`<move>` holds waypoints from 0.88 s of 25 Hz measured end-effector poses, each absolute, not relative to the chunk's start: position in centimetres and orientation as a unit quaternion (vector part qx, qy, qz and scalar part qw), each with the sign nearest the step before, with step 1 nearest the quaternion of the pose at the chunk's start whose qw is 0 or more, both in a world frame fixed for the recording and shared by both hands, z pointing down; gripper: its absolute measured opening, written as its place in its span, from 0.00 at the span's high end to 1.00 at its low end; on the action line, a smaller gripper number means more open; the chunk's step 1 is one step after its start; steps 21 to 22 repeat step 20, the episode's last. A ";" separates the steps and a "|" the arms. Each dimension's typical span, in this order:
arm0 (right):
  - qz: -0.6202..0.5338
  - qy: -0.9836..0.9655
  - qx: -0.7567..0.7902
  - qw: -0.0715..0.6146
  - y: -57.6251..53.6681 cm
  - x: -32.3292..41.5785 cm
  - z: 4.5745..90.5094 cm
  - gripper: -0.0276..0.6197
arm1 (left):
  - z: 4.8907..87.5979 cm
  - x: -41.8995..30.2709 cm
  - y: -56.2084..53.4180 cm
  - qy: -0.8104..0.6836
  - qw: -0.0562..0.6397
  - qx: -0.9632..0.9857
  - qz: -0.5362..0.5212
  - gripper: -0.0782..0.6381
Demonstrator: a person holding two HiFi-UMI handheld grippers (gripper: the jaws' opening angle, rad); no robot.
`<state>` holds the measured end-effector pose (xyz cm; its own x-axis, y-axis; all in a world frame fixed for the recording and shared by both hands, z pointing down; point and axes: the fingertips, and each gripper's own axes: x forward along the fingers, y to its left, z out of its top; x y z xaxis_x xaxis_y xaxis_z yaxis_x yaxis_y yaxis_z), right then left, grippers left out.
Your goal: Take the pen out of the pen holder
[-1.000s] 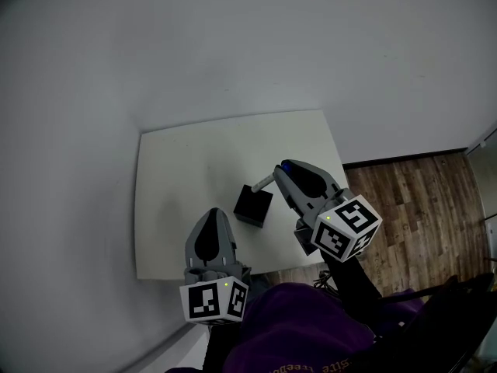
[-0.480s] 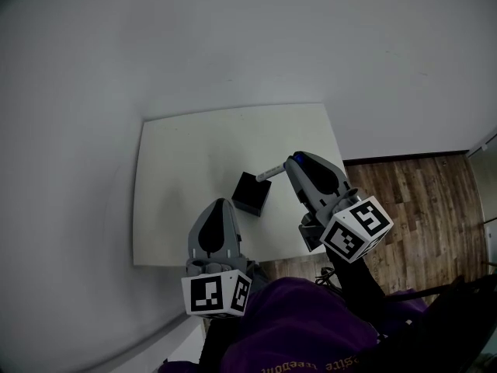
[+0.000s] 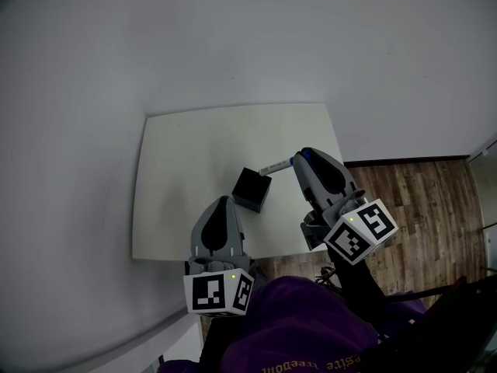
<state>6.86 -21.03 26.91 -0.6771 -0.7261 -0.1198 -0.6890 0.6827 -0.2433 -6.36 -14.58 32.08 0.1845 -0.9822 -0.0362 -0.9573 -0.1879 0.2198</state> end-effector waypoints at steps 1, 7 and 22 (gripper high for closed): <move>-0.090 0.911 -0.388 0.104 -21.0 6.8 26.9 0.84 | 32.0 -6.4 -14.5 -0.634 0.073 0.765 -0.084 0.88; -0.098 0.906 -0.399 0.100 -21.1 6.9 27.1 0.84 | 32.0 -7.1 -14.3 -0.641 0.072 0.759 -0.086 0.88; -0.108 0.903 -0.403 0.105 -21.4 6.8 27.3 0.84 | 32.0 -7.8 -13.4 -0.646 0.058 0.758 -0.065 0.88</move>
